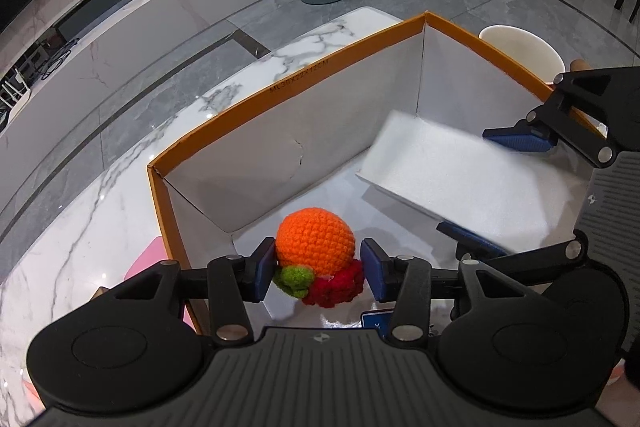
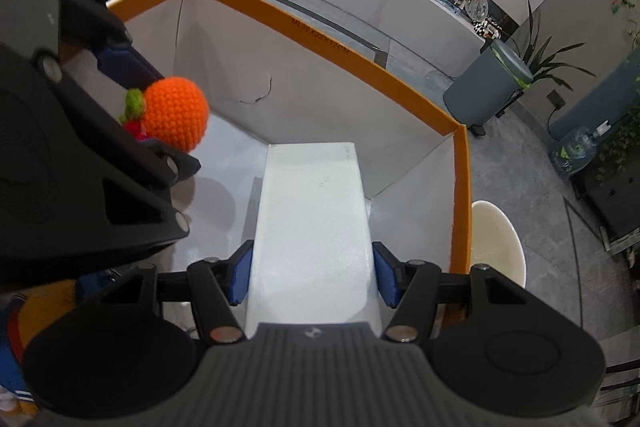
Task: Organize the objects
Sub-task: 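Open both tools to release the ball and white box inside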
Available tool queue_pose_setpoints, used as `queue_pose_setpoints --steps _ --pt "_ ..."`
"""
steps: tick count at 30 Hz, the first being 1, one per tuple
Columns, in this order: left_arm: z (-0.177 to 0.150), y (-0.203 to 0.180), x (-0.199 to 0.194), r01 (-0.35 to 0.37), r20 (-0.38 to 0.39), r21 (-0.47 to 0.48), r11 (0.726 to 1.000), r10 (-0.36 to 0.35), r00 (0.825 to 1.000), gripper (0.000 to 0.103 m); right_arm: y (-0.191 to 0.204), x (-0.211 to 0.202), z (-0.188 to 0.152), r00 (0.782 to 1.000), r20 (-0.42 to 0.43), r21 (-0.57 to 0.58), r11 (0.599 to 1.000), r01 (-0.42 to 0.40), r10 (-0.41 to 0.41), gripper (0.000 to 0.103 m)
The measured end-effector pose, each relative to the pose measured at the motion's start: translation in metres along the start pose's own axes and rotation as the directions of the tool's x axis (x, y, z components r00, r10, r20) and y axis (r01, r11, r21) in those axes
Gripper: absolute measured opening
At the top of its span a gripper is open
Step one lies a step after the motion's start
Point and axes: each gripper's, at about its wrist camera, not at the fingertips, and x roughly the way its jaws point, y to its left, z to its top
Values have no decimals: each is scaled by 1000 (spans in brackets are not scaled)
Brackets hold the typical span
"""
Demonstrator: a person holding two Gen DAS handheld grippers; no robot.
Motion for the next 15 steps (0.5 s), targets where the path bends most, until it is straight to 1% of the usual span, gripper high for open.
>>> queue_pose_setpoints --steps 3,4,5,7,9,15 --pt "0 2 0 6 8 -3 1000 -6 1000 58 0 -1 0 1000 1 3 1000 5 -5 64" --pt "-1 2 0 11 11 -4 1000 -11 1000 64 0 -1 0 1000 0 1 1000 4 -4 65" --pt "-1 2 0 17 15 -6 1000 -17 1000 73 0 -2 0 1000 0 1 1000 3 -3 68" --pt "-1 3 -1 25 19 -11 1000 -25 1000 79 0 -4 0 1000 2 2 1000 3 -3 69" --pt "0 3 -2 26 15 -12 1000 -26 1000 79 0 -5 -1 1000 1 3 1000 -1 1 71" --pt "1 2 -2 30 10 -15 999 -30 1000 79 -1 -5 -1 1000 -5 -3 1000 4 -4 71"
